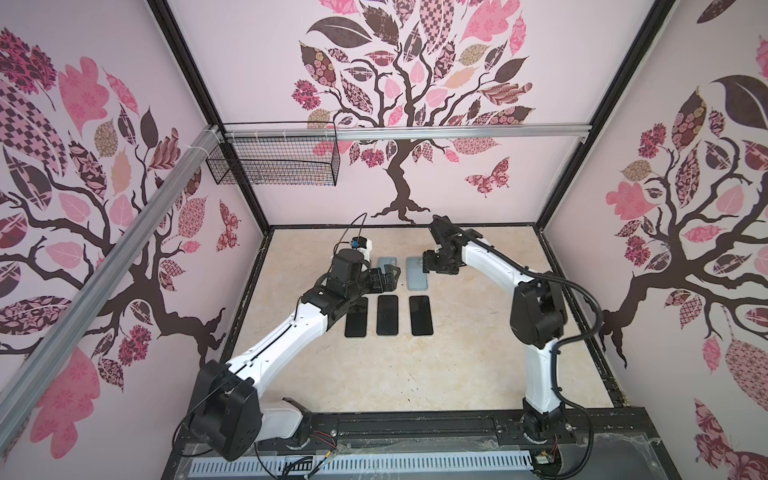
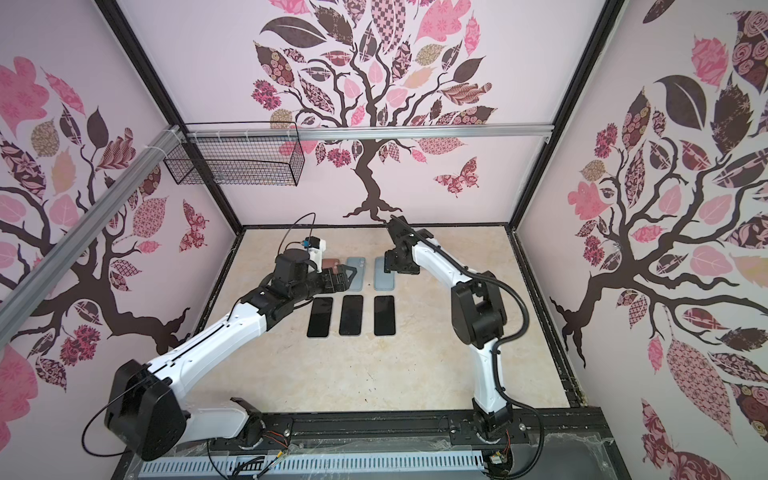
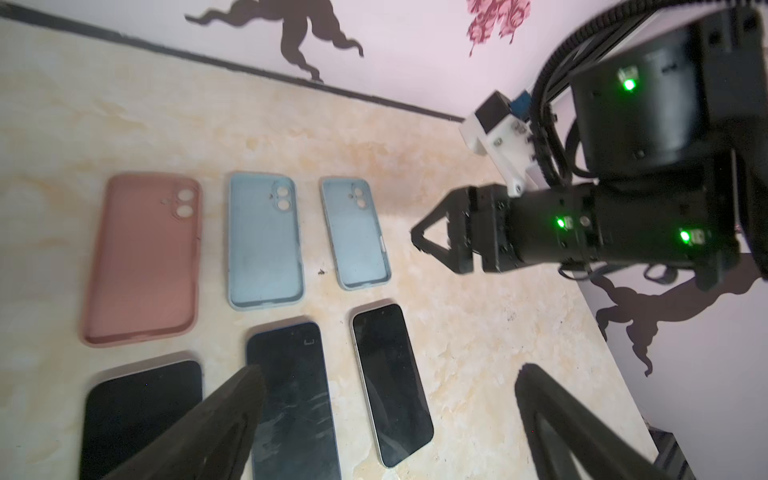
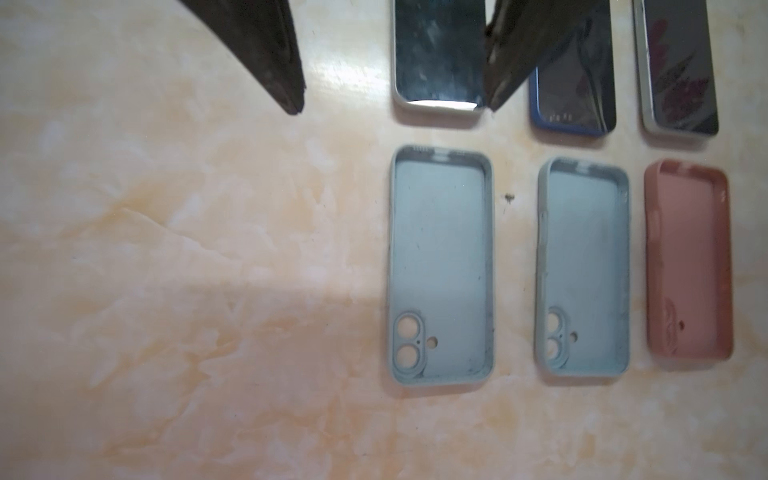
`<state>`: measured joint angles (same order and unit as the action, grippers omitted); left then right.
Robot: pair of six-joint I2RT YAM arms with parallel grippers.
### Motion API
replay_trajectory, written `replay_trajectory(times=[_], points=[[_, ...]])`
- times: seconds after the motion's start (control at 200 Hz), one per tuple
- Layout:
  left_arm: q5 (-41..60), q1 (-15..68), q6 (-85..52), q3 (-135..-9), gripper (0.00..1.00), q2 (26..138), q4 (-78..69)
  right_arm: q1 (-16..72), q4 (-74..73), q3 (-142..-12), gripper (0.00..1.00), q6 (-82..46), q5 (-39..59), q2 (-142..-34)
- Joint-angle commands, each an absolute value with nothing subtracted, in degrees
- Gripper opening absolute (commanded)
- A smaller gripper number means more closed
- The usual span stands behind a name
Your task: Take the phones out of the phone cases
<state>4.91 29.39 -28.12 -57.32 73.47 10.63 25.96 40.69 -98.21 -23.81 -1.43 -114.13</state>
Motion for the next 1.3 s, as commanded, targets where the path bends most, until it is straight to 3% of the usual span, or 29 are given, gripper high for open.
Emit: replay_trajectory(times=[0.0,0.14,0.285,0.45,0.54,0.825,0.95,1.296], points=[[-1.15,29.18,-25.11,-52.72,0.98,68.71,12.38,26.05,31.20,-87.89,0.84,-24.36,-1.80,-102.67],[-6.47,29.00,-23.00,-47.88,0.98,61.96,10.61,25.62,18.42,-70.53,0.87,-25.16,-5.80,-89.94],[-9.16,28.87,-15.41,-44.10,0.98,59.04,7.44,24.85,5.02,-54.08,0.98,-26.35,-11.51,-78.84],[-2.98,25.29,-7.33,-33.13,0.98,54.22,-11.96,24.15,-9.55,-40.39,1.00,-20.33,-16.92,-71.35],[-2.73,22.09,-3.54,-29.82,0.98,53.20,-18.13,22.35,-10.94,-38.93,1.00,-17.16,-18.75,-70.49],[2.62,3.98,-3.44,-28.28,0.98,56.33,-15.74,14.09,-15.99,-37.05,0.99,-12.23,-20.70,-72.69],[-4.10,2.93,-1.43,-26.10,0.98,58.61,-15.55,11.41,-19.41,-34.31,0.99,-9.22,-21.17,-73.39],[-3.58,0.06,-1.00,-24.52,0.98,69.36,-23.90,2.89,-37.95,-23.44,1.00,-3.45,-11.48,-74.42]])
